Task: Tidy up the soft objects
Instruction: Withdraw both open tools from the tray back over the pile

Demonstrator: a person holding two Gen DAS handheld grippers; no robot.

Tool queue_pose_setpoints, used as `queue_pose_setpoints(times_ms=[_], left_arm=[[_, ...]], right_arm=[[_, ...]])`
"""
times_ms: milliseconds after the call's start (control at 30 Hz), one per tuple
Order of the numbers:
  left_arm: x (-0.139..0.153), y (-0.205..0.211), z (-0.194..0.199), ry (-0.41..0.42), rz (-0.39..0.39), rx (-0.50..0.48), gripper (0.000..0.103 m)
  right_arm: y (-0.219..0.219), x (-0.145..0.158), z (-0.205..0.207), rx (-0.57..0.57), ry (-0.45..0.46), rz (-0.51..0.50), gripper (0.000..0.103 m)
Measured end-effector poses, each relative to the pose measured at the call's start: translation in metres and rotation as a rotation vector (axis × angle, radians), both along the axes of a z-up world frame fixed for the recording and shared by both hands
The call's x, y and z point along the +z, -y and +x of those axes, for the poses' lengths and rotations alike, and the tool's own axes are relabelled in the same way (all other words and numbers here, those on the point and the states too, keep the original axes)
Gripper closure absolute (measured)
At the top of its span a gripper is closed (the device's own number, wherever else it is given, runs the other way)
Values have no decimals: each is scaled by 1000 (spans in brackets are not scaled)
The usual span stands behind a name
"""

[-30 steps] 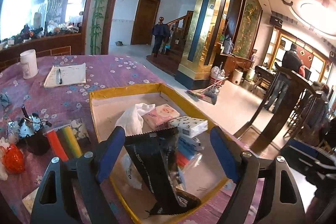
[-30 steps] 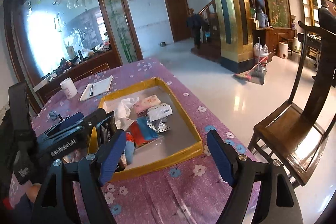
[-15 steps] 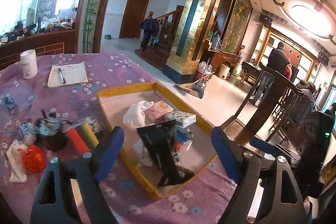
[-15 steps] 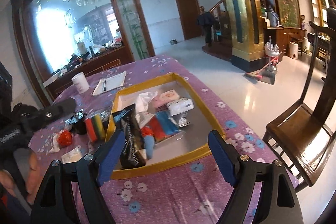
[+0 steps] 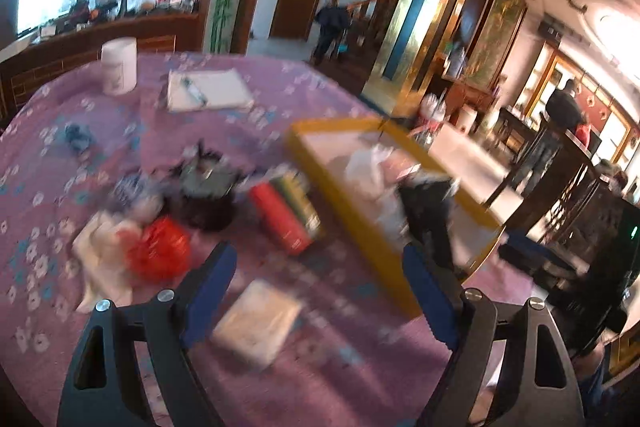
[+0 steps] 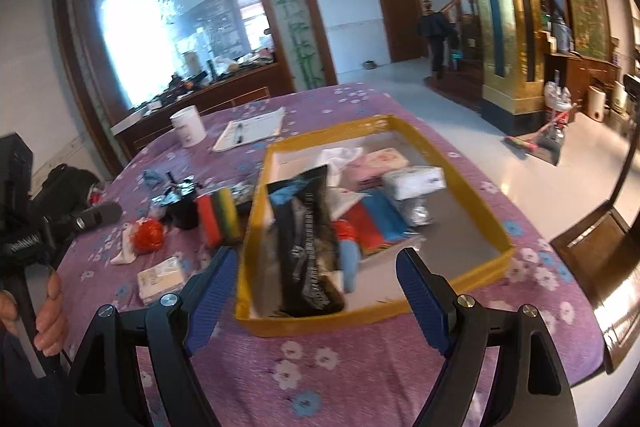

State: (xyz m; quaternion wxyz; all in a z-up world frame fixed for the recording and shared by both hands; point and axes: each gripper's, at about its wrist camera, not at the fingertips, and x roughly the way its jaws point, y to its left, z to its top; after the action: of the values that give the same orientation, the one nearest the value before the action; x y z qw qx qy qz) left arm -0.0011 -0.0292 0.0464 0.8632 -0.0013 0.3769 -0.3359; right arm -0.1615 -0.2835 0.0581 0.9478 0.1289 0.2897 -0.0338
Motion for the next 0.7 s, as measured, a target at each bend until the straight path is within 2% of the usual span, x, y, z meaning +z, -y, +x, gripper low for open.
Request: queue_pose_setpoints(times_ms=[100,267,367,433,500,567,600,700], left_arm=[[-22,-3,4,-26,92,-10,18],[-61,14,14,-127,219,-74,16],[-74,28,12,-102,313,-91,16],[-80,29,13,-80,333,-62,16],[-86,26,18,-86,337,-34,30],[-85,19,20,-61,333,8,55],[-84,17,21,-59,328,13,59],[-79,4,26,-92,257,32,59]], right_arm=[[-10,-7,11,45,-19,-4,18],[-23,-16,28,113,-51,2,18],[-31,-13,39,164,-59,18,18],[-38,-10,46,196,-66,25,18],[-49,-7,60,235,-82,23,18],[-61,-5,72,256,-93,3,18],[-67,-5,79,266,-100,-11,18],[-88,-7,106,297,-137,-51,18]])
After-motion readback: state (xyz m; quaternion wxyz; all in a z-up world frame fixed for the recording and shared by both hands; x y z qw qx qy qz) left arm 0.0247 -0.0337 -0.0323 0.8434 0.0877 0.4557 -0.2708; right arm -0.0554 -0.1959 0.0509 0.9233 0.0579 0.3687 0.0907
